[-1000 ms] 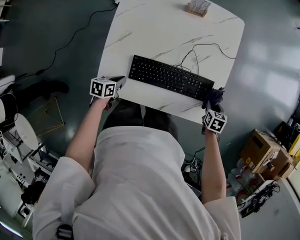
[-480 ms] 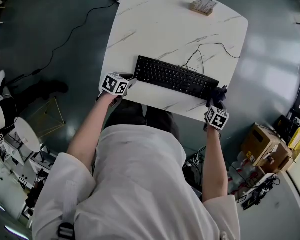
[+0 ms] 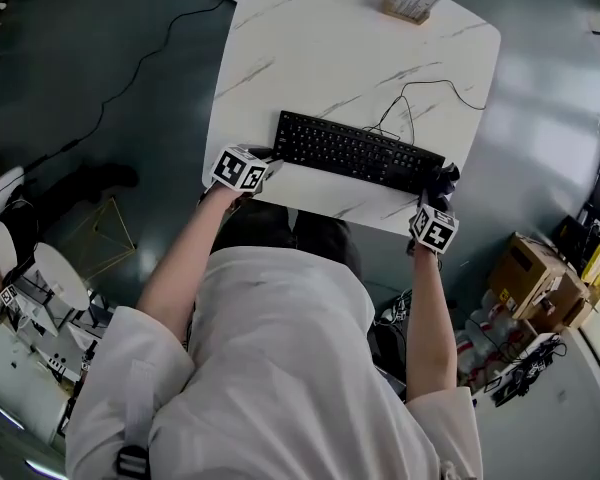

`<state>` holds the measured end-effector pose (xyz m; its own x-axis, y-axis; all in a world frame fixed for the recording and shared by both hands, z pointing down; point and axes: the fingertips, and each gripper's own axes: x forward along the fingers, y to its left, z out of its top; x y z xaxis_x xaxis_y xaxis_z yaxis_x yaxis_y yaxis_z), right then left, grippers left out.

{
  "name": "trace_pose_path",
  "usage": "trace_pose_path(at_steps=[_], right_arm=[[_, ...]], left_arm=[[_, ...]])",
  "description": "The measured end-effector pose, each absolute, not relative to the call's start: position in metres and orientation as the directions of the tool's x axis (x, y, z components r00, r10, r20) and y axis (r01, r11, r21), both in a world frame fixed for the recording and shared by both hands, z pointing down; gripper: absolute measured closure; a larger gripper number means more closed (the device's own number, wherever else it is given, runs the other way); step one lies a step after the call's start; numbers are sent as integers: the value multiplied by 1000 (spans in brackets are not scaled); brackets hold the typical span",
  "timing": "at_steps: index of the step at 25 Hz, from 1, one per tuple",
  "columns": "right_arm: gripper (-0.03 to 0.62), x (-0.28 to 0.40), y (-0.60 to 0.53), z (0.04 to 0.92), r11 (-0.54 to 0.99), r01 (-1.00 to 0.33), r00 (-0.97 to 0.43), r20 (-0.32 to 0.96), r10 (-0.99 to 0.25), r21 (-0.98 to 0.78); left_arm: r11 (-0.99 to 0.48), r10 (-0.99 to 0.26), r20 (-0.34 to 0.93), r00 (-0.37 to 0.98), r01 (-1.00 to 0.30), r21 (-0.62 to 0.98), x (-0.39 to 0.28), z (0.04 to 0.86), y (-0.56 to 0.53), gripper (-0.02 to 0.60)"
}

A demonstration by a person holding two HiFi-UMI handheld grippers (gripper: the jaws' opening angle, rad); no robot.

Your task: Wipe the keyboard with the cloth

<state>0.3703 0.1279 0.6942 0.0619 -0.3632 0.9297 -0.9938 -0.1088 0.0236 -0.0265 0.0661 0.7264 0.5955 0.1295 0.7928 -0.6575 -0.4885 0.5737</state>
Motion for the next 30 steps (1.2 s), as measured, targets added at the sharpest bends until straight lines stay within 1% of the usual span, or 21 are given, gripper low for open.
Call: trace_pose_path(at_steps=[7,14,16,19,21,25,30], right_arm=[[496,342,122,693,-144,-989,47,926,-374,-8],[496,295,110,695,-75,-996,-8,928,-372,-39],[496,285,108,695,-70,-997,-2,931,-364,-30],[496,283,105,695,-104,-994,21,936,-351,-17],[496,276,103,694,-92,-995,-3,937,-350,-38],[496,239,98,693,8,-996,-86,935,-343,-89],[496,200,90,694,-18,-992,-114,926,-359,-129]], left_arm=[[-496,151,783,604,-639,588,-27,725,65,445],[-491,172,760,627,-614,618,-26,725,65,445],[-488,176,753,634,-608,626,-25,724,65,445],[-486,184,745,641,-600,636,-25,723,65,445],[-484,189,738,648,-593,644,-25,724,64,445],[-484,202,729,654,-580,655,-25,722,66,445],[-490,214,722,658,-567,662,-25,722,67,445]])
